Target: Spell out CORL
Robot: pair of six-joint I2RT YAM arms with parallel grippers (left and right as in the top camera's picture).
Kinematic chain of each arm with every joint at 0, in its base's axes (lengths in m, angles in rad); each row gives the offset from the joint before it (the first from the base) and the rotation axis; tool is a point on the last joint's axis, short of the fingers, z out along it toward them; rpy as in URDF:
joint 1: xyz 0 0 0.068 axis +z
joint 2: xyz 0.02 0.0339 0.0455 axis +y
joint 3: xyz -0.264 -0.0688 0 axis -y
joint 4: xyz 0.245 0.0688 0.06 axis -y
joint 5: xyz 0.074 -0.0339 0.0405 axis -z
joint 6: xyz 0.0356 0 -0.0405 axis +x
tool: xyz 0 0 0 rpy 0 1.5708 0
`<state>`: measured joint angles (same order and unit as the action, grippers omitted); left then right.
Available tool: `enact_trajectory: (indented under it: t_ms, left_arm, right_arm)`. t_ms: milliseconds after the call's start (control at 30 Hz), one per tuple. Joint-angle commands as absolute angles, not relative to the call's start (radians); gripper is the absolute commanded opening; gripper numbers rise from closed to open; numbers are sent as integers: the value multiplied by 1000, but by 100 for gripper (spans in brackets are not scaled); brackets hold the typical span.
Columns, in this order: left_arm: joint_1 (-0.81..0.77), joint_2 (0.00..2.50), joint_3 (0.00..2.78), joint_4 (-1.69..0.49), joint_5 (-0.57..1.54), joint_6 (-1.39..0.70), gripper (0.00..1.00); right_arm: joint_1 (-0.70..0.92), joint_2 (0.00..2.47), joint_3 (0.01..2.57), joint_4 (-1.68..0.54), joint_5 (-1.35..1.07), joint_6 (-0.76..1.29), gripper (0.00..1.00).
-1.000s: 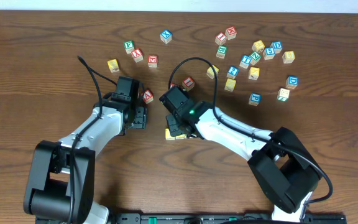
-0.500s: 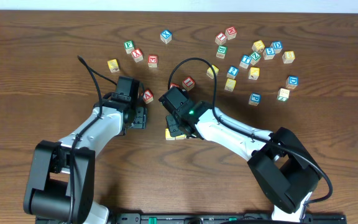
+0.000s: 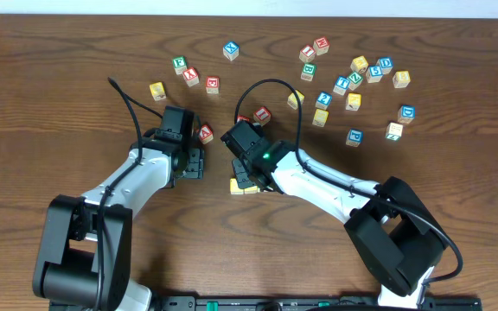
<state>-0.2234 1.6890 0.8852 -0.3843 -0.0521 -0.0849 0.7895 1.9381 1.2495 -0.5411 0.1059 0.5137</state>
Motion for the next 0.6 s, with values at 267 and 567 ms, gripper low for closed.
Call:
enact_trajectory:
  t_ms: [267,567]
  left_arm:
    - [-219,1691,912,-382,-64,-88,73]
    - [-219,1691,912,-382,-64,-88,73]
  right_arm:
    - [789,1951,1248,-554,125,512,1]
    - [789,1951,1248,-562,125,519,1]
